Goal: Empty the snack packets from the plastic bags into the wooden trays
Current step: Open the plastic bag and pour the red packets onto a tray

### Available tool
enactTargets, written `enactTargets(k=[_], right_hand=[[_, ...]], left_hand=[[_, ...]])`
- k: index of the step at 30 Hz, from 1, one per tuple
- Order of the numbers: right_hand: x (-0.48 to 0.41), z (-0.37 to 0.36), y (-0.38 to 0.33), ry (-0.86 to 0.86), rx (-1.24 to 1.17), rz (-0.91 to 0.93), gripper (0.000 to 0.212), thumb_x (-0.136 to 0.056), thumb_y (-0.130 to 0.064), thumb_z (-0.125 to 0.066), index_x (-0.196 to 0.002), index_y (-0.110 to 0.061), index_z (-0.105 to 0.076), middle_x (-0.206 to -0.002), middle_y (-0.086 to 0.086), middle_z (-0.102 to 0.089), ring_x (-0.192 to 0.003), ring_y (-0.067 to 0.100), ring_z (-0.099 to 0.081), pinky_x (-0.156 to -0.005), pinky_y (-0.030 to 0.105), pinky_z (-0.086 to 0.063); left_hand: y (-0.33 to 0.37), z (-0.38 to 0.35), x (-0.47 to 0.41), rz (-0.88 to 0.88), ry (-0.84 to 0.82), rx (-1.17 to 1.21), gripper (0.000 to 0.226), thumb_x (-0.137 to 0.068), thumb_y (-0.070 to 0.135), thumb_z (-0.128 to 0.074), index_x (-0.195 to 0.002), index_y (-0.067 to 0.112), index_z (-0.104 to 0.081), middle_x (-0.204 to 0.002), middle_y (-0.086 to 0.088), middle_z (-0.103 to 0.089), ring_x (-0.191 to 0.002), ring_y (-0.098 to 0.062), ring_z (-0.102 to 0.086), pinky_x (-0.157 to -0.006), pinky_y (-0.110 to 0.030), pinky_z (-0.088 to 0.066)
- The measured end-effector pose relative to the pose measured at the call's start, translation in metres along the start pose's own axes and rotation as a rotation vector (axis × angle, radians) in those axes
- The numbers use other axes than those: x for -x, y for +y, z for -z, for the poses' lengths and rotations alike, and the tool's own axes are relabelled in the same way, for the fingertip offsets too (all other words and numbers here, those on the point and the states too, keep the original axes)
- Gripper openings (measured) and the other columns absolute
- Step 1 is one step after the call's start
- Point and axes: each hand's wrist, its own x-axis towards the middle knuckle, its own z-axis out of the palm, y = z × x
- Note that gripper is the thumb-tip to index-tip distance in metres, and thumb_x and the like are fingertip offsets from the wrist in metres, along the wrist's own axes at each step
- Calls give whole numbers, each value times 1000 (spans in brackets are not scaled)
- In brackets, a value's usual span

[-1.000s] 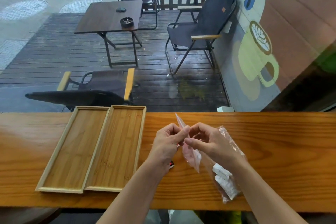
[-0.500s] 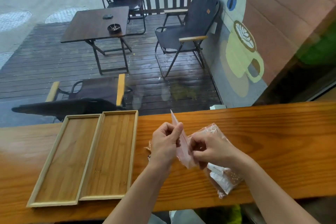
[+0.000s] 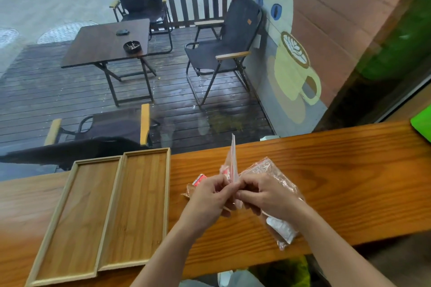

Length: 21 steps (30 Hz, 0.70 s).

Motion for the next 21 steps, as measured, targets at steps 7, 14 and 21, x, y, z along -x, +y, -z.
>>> enactTargets(k=[7,14,21], right_hand=[[3,-4,6,99,119,18,20,-81,-14,-60,-65,-25,-57,-64,2,-59,-59,10,-53,-56,29,-45],[3,-6,7,152,227,14,18,-78,-21,-62,-61,-23,-55,-60,-5,-55,-55,5,-49,-51,23,-41],[-2,-2,13,328,302,-27,21,-78,-16,-62,-60,-18,-49,-57,-3,-50,-55,10,-45,-52,29,-40]], left_hand=[[2,-2,-1,-53,-13,-316,15,-87,28,-57,-78,19,-64,-68,2,-66,-59,-8,-64,-57,-20,-54],[11,-12,4,-119,82,-638,20,-91,29,-51,-91,14,-63,-83,-3,-69,-69,-14,-65,-65,-31,-58],[16,-29,3,-175,369,-788,19,-87,28,-53,-100,14,-57,-70,12,-46,-51,-4,-44,-39,-15,-36]])
